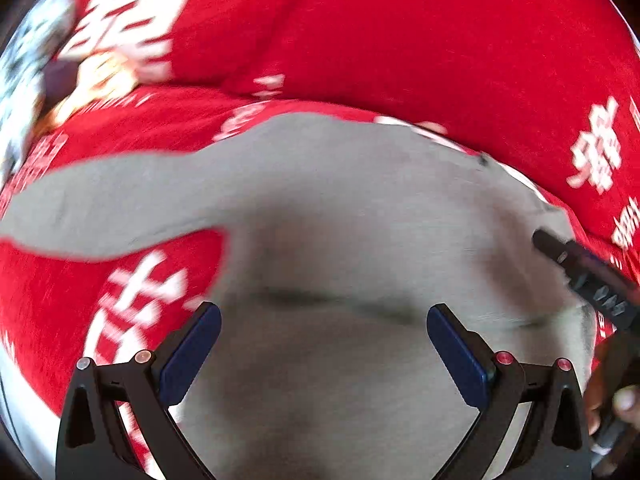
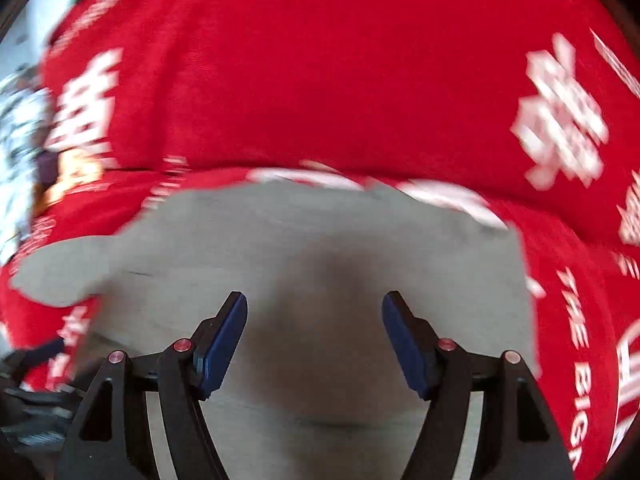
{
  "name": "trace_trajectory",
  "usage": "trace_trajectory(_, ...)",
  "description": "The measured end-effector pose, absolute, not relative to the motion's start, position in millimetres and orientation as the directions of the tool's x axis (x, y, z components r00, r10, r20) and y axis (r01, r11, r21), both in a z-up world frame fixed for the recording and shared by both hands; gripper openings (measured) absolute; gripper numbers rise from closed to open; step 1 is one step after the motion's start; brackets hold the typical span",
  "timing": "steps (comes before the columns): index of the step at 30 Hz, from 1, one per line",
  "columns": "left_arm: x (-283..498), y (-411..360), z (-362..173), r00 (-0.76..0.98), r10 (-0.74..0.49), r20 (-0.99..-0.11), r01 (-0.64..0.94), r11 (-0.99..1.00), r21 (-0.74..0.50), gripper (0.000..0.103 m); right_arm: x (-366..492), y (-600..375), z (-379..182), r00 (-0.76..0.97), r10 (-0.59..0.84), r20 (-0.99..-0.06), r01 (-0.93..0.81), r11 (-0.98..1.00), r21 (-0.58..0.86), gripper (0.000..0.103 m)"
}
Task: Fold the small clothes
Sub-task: 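Open the right gripper and release the folded sleeve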
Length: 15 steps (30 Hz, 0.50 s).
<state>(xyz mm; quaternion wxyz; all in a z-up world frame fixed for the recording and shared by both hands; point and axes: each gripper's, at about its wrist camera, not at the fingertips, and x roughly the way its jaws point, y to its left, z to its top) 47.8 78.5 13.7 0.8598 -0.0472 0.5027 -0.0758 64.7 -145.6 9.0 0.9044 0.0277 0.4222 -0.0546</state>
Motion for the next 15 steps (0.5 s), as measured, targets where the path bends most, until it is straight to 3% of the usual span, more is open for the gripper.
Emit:
trace_trajectory(7,72.7,14.2,-6.5,0.447,-0.159,-0.88,0.185,0.979,-0.082,0.103,48.9,-209.8,-19.3,0.595,-0.127,-0.794,0.217,0.976,0.007,0.073)
trace_trajectory(10,75.1,8.1,-17.4,0.46,-0.105,-0.882,0.185,0.983,-0.021,0.103,49.2,-212.0,-19.9,0.609,-0.129,-0.782,0.2,0.98,-0.006,0.073)
trace_trajectory(15,82.1,10.8,-19.2,0.464,-0.109,-0.879,0.194,0.981,-0.019,0.103,60.6,-215.3,-22.2,0.611,-0.124,-0.782,0.21,0.978,0.009,0.075)
